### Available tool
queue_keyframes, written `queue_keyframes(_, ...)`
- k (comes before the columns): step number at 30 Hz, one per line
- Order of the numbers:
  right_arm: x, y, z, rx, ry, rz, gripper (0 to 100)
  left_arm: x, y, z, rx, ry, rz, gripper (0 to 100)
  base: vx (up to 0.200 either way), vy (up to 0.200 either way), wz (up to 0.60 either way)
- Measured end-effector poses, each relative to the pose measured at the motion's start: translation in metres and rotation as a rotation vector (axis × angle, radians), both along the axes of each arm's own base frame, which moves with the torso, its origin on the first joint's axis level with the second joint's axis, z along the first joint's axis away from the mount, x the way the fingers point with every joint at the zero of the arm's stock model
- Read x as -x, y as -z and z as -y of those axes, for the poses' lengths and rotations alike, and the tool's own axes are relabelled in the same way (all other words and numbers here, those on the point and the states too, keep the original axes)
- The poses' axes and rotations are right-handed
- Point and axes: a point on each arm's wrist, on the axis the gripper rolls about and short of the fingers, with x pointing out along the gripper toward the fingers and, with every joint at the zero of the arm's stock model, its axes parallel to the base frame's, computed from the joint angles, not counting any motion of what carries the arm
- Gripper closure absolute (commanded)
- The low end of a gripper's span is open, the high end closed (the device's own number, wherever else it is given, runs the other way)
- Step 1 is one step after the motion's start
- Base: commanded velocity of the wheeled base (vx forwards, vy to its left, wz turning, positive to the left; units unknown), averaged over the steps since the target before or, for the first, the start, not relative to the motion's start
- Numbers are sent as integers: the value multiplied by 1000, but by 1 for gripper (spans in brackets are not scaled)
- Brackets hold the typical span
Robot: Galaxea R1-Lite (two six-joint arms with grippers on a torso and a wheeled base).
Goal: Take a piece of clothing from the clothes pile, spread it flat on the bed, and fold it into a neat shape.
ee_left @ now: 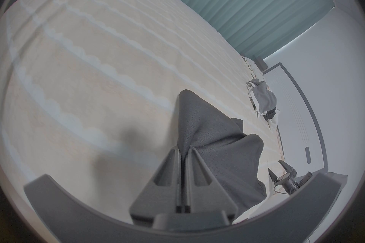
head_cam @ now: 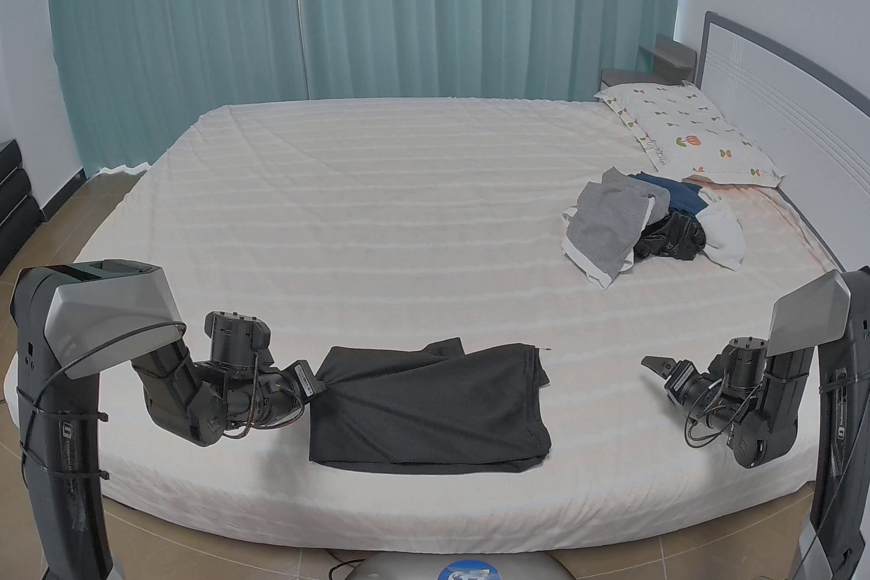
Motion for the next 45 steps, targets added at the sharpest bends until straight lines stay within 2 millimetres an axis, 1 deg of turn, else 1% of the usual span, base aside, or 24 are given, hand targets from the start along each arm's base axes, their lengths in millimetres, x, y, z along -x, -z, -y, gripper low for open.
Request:
queue_keyframes(35, 1, 2, -2, 14, -13, -3, 0, 2, 1, -1, -2, -1, -8, 100, 0, 200, 0)
queue_keyframes(45, 1, 2, -2, 14, -14, -4, 0, 4, 2, -1, -16, 5, -9, 100, 0, 0, 0)
